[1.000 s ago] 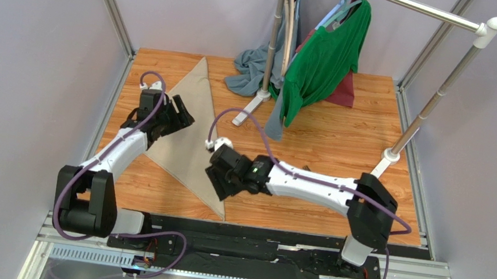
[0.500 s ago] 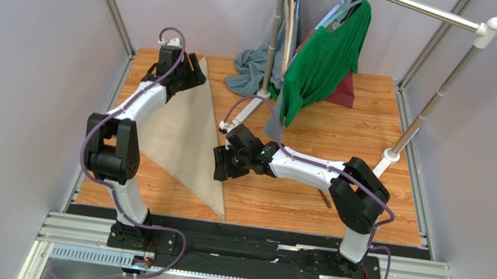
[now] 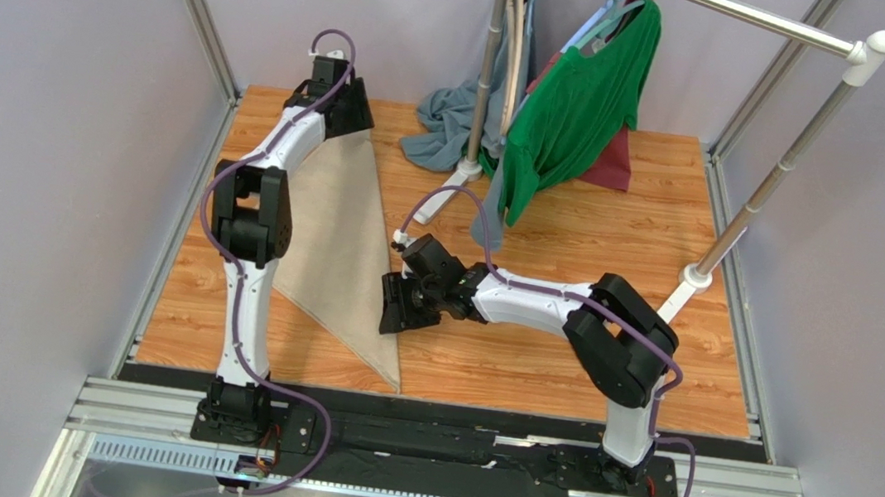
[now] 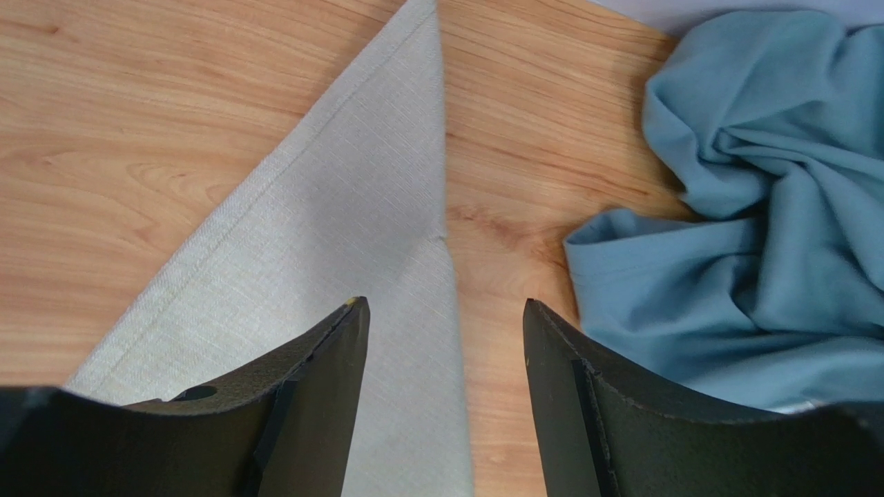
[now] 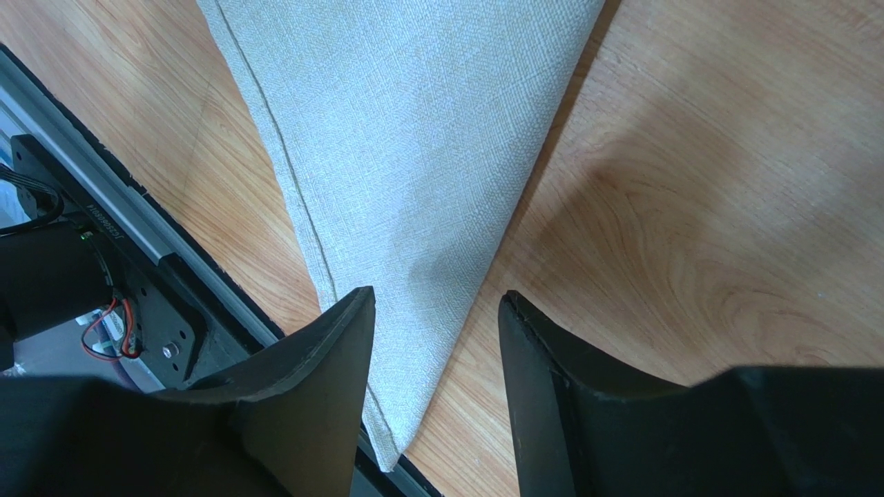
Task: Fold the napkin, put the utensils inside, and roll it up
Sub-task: Fold the napkin
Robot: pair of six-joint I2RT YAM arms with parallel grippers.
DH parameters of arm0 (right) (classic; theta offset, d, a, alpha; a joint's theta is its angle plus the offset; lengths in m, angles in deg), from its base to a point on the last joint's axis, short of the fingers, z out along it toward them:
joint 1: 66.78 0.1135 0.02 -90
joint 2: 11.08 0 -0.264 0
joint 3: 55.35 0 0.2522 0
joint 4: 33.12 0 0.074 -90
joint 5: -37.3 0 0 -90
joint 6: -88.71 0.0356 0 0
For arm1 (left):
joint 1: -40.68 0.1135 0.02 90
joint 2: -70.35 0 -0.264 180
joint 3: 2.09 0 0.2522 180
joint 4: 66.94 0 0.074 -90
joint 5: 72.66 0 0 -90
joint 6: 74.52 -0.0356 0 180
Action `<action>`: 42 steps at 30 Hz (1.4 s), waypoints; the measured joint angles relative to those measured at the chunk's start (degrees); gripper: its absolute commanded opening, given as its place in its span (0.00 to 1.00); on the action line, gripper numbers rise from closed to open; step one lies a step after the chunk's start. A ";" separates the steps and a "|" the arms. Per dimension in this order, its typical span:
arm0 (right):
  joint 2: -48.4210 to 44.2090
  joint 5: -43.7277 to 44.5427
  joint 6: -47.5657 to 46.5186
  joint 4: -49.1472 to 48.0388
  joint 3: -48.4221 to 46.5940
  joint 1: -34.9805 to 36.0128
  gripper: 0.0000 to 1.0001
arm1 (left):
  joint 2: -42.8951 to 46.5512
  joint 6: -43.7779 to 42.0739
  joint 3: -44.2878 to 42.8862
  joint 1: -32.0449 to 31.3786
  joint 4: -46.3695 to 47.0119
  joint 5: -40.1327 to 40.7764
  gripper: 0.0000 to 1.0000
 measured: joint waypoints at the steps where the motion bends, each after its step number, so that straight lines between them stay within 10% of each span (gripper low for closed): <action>1: 0.00 0.00 0.02 -0.13 0.00 0.00 0.48 | -1.18 0.02 -1.14 0.13 -0.70 0.02 0.65; 29: 3.41 -3.19 2.62 -4.46 0.28 -0.39 0.33 | -21.09 13.25 -20.70 3.32 3.98 -13.11 0.59; 42: 4.15 -4.09 3.26 -4.79 0.33 -0.76 0.00 | -21.66 17.70 -20.70 4.20 5.01 -12.00 0.60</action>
